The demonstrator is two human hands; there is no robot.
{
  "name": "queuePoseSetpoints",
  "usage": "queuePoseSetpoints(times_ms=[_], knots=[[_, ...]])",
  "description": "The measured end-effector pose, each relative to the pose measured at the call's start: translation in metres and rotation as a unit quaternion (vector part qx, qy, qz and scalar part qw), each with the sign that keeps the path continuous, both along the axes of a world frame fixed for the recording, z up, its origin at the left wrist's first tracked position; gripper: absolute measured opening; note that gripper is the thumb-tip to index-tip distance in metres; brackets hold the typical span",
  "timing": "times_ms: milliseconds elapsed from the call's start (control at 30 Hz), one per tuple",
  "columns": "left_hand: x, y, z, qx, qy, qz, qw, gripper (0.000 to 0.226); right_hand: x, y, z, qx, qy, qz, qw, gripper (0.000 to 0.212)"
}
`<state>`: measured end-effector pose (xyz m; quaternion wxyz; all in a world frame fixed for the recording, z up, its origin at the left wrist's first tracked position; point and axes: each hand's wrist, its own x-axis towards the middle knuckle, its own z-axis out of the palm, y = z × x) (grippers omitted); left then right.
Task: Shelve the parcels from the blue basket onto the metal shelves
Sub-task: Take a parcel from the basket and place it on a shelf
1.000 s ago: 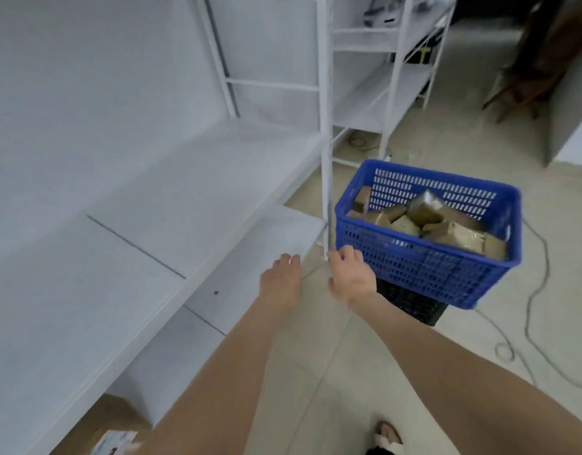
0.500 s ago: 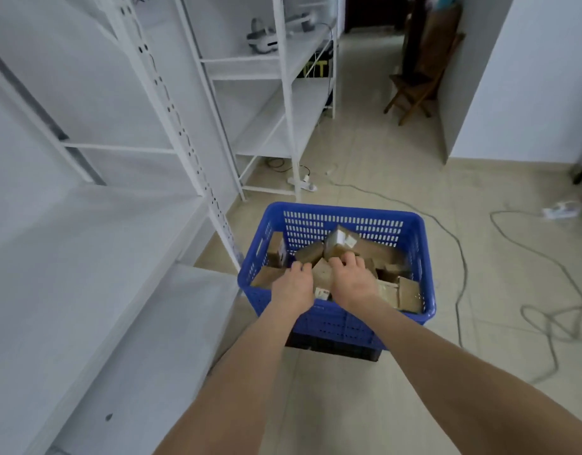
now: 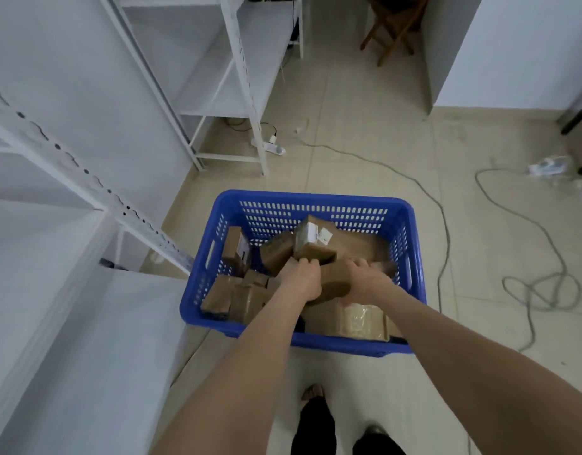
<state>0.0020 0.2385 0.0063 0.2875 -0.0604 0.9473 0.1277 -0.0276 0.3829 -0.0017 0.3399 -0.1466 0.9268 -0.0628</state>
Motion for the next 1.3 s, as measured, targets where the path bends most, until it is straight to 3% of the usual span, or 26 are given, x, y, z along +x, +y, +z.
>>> queuePoseSetpoints(times_ms=[200,267,433,533,700,833,933,1067,1200,1300], knots=[[-0.02,0.004,-0.064,-0.016,-0.031,0.038,0.999,0.024,-0.003,-0.003,-0.043,0.029,-0.086,0.138,0.986,0.112],[-0.014,0.007,-0.052,-0.011,-0.038,0.08,0.996,0.029,0.004,-0.002,-0.053,0.044,-0.103,0.191,0.975,0.118],[0.007,0.022,-0.034,0.016,-0.024,0.192,0.981,0.048,0.016,0.007,-0.068,0.05,-0.029,0.294,0.954,0.093],[0.021,0.027,-0.029,0.001,-0.032,0.235,0.972,0.054,0.017,0.011,-0.067,0.033,-0.022,0.306,0.951,0.08],[0.042,0.029,-0.016,-0.01,-0.018,0.306,0.952,0.042,0.009,0.006,-0.051,-0.018,0.062,0.32,0.945,0.05],[0.05,0.036,-0.019,0.011,-0.047,0.359,0.932,0.037,0.004,0.005,-0.056,0.01,-0.086,0.306,0.948,0.084],[0.051,0.05,-0.036,0.032,-0.074,0.38,0.921,0.032,0.015,0.012,-0.077,0.046,-0.072,0.346,0.934,0.097],[0.049,0.063,-0.061,0.07,-0.069,0.439,0.893,0.037,0.021,0.01,-0.091,0.011,-0.009,0.341,0.94,0.089],[0.049,0.058,-0.059,0.083,-0.032,0.483,0.871,0.035,0.008,0.001,-0.075,-0.027,-0.004,0.283,0.959,0.084],[0.052,0.044,-0.031,0.113,0.033,0.567,0.815,0.041,-0.005,-0.012,-0.038,-0.09,0.011,0.231,0.969,0.081]])
